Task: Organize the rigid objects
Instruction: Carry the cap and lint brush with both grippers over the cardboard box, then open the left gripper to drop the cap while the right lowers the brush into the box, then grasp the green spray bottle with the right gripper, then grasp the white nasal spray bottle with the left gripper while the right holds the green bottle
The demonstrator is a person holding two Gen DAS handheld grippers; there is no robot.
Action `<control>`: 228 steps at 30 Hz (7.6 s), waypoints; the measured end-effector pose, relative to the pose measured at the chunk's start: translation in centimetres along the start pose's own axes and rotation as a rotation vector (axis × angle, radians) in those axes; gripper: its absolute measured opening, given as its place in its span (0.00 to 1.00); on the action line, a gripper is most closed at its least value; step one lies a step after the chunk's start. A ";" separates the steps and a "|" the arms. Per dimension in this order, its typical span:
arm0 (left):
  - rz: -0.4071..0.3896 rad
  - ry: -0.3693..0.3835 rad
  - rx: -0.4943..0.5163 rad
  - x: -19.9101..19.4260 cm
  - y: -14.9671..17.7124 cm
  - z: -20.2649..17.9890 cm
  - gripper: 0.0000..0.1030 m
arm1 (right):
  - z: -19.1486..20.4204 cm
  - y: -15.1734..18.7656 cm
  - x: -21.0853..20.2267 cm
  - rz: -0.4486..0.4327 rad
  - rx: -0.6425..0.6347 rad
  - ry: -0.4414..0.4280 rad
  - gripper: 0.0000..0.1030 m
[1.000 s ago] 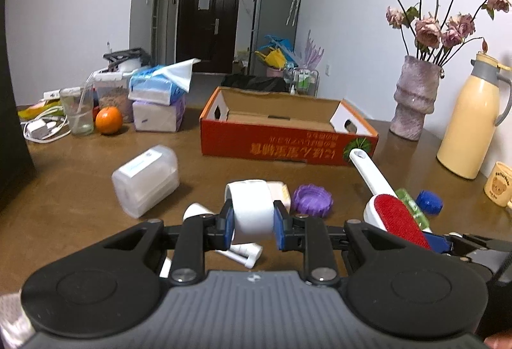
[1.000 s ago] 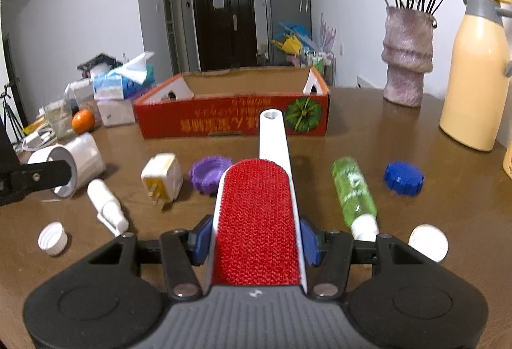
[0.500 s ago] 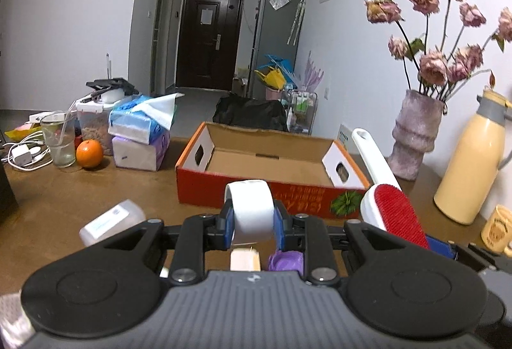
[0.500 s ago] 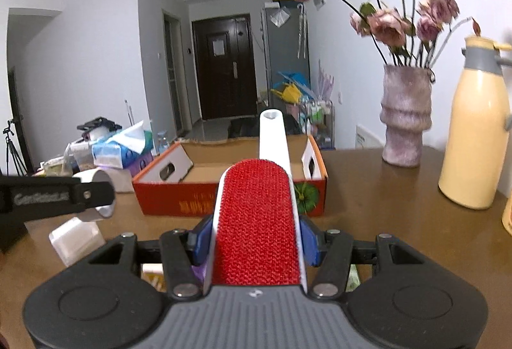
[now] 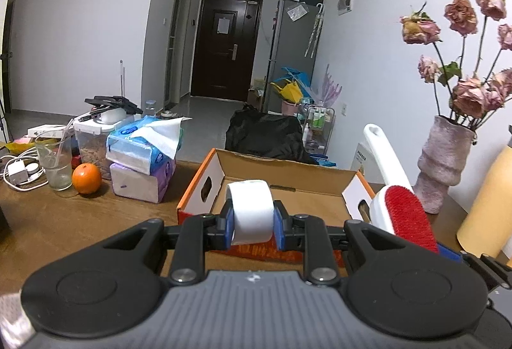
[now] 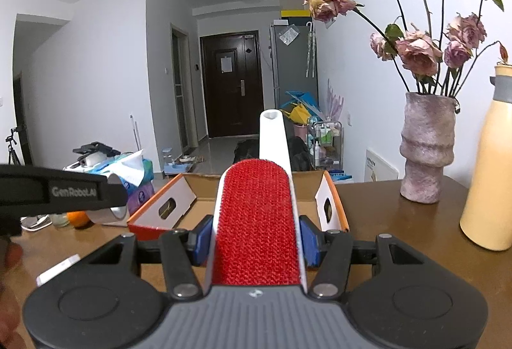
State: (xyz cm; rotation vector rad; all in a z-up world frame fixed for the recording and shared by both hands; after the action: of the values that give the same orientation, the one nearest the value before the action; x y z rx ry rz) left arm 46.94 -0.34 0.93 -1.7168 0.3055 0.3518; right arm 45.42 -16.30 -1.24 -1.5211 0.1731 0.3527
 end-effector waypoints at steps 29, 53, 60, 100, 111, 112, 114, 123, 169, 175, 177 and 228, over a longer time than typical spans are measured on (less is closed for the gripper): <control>0.018 -0.055 0.018 13.2 -4.0 -1.0 0.24 | -2.2 -4.3 14.0 0.025 0.084 0.044 0.53; 0.124 -0.119 0.020 19.0 -1.9 0.6 0.24 | -2.4 -2.1 18.0 0.059 0.069 0.059 0.53; 0.144 -0.134 0.027 19.9 -1.0 0.9 0.24 | -2.5 -1.6 18.7 0.085 0.066 0.059 0.53; 0.051 -0.195 -0.001 11.2 -2.8 2.1 1.00 | -3.9 -2.4 12.6 0.092 0.119 0.115 1.00; -0.001 -0.201 0.020 5.9 -2.0 2.7 1.00 | -4.1 -1.6 7.4 0.060 0.079 0.110 1.00; -0.004 -0.200 0.022 5.4 -1.8 2.8 1.00 | -4.1 -1.4 6.9 0.057 0.072 0.110 1.00; -0.012 -0.202 0.032 4.4 -1.6 2.9 1.00 | -4.1 -1.1 5.9 0.048 0.056 0.112 1.00; -0.026 -0.197 0.069 0.0 0.6 3.4 1.00 | -4.7 -0.3 0.9 0.003 0.034 0.109 1.00; 0.180 -0.143 0.091 -5.2 13.5 9.7 1.00 | -8.6 12.6 -1.0 0.253 -0.089 0.134 0.67; 0.195 -0.126 0.100 -4.8 13.8 9.4 1.00 | -9.3 13.2 1.1 0.309 -0.012 0.099 0.29; 0.197 -0.123 0.101 -4.8 13.8 9.4 1.00 | -9.2 13.3 1.0 0.298 -0.015 0.099 0.29; 0.270 0.228 0.393 0.6 15.4 6.7 0.60 | -8.0 14.0 -3.6 0.236 0.053 0.127 0.29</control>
State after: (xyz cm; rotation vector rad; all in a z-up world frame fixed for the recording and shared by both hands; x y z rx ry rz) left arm 41.03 3.58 -14.24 -1.3285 0.7293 0.2697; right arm 38.30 -24.52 -13.66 -1.4742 0.4620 0.4353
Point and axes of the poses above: each gripper's, at about its wrist camera, not at the fingertips, and x roughly the way its jaws point, z to its left, y to its underside, the point moved 7 cm from there along x, roughly the way its jaws point, and after that the axes turned 2 degrees about -x, right-handed, at the moved point
